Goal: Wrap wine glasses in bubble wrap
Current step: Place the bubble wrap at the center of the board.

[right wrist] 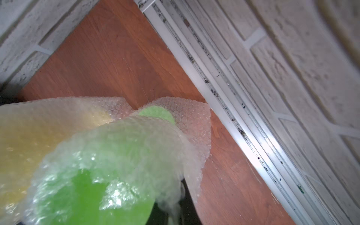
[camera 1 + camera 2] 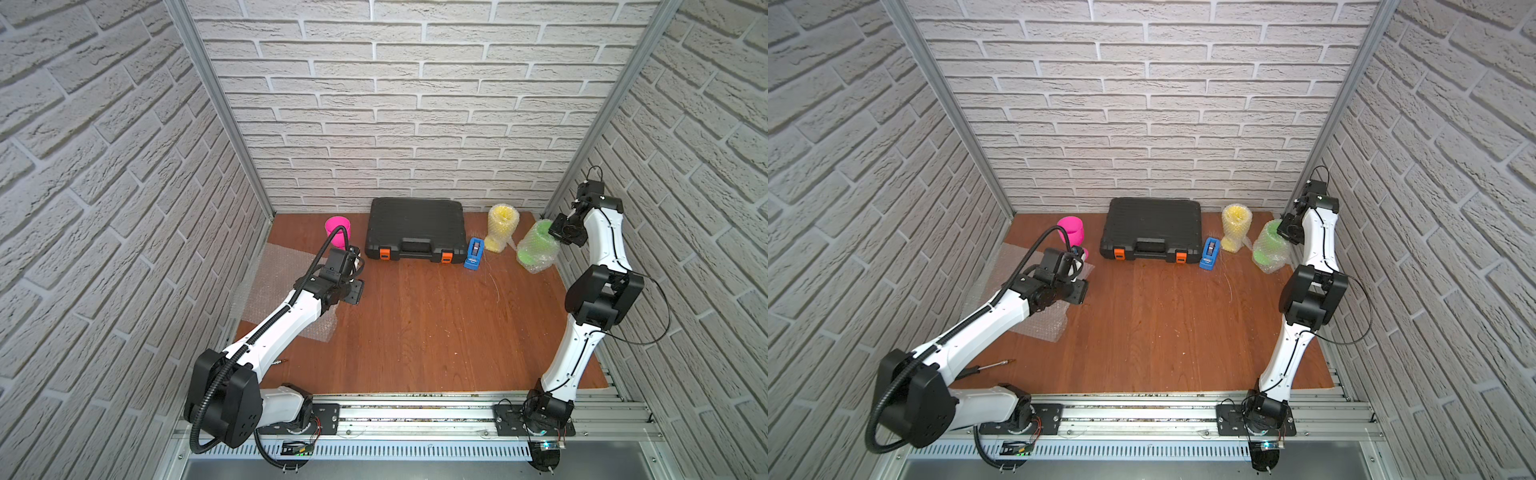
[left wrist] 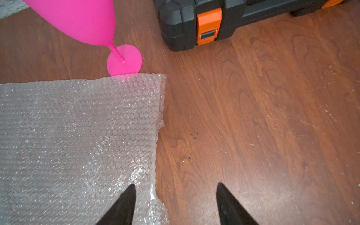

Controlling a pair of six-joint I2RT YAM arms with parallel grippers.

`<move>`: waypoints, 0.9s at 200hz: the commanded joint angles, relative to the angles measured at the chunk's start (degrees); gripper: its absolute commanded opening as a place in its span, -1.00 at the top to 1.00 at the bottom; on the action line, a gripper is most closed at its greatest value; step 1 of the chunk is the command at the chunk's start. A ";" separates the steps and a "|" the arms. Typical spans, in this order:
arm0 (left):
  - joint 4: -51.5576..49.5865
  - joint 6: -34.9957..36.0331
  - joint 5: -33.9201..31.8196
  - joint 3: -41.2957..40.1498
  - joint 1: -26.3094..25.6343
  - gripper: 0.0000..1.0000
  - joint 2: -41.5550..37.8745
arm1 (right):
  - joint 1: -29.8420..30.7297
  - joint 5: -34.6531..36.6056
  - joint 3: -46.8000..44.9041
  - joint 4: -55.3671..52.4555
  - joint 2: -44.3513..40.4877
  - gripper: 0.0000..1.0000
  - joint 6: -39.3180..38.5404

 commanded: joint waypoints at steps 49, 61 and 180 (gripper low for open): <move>0.08 1.21 0.88 1.45 0.46 -0.32 1.22 | 1.69 -1.83 5.37 -3.45 4.39 0.40 -1.33; -0.10 1.34 0.76 1.40 0.57 -0.32 1.00 | 1.69 -0.98 5.48 -3.01 3.02 0.27 -1.14; -1.57 1.30 -0.21 1.60 0.61 -0.34 0.64 | 1.63 2.47 8.56 -3.71 -7.03 -0.01 -2.01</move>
